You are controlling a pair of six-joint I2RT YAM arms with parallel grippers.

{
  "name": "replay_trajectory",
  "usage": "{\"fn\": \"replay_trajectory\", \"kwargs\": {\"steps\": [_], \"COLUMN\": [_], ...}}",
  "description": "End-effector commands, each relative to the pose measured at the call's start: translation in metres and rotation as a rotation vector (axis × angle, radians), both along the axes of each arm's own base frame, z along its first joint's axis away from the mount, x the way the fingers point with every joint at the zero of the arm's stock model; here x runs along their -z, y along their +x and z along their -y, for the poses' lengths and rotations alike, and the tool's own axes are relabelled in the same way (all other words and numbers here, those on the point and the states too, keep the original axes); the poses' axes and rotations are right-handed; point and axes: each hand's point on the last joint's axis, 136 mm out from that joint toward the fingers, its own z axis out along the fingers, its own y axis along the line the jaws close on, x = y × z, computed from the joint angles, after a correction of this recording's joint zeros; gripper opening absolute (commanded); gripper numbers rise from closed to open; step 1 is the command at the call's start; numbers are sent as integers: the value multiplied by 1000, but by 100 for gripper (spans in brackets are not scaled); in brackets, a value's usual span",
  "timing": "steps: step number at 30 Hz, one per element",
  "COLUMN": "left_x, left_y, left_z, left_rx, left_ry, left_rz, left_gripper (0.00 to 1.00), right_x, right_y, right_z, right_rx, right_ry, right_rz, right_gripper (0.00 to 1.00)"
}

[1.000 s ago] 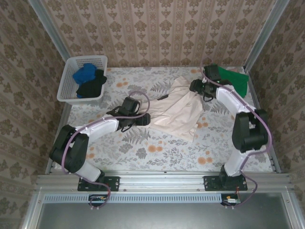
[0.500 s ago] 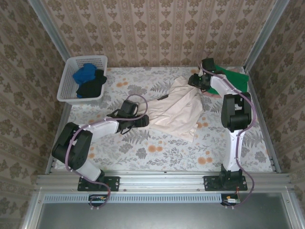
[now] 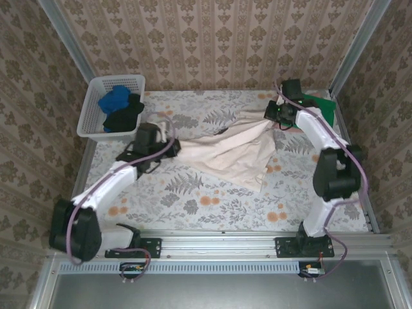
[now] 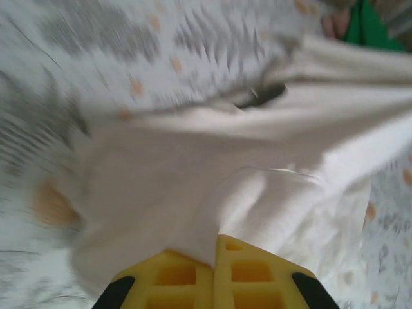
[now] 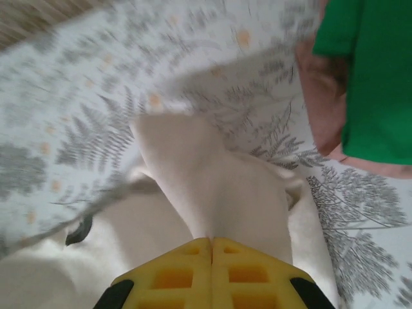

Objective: Fold and stack the t-shirts

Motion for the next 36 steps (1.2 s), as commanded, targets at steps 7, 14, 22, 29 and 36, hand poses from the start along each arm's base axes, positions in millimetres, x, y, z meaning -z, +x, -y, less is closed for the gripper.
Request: {"fn": "replay_trajectory", "kwargs": {"steps": [7, 14, 22, 29, 36], "left_x": [-165, -269, -377, -391, -175], "left_y": [53, 145, 119, 43, -34], "left_z": [-82, -75, -82, -87, -119], "left_rx": [-151, -78, -74, -64, -264], "left_ry": [109, 51, 61, 100, 87], "left_rz": [328, 504, 738, 824, 492], "left_gripper": [0, 0, 0, 0, 0], "right_x": [-147, -201, -293, -284, -113], "right_y": [-42, 16, 16, -23, -91], "right_z": [13, 24, 31, 29, -9], "right_rx": [151, 219, 248, 205, 89], "right_ry": [-140, -185, -136, -130, -82], "right_rz": [330, 392, 569, 545, 307], "right_gripper": [0, 0, 0, 0, 0]}}
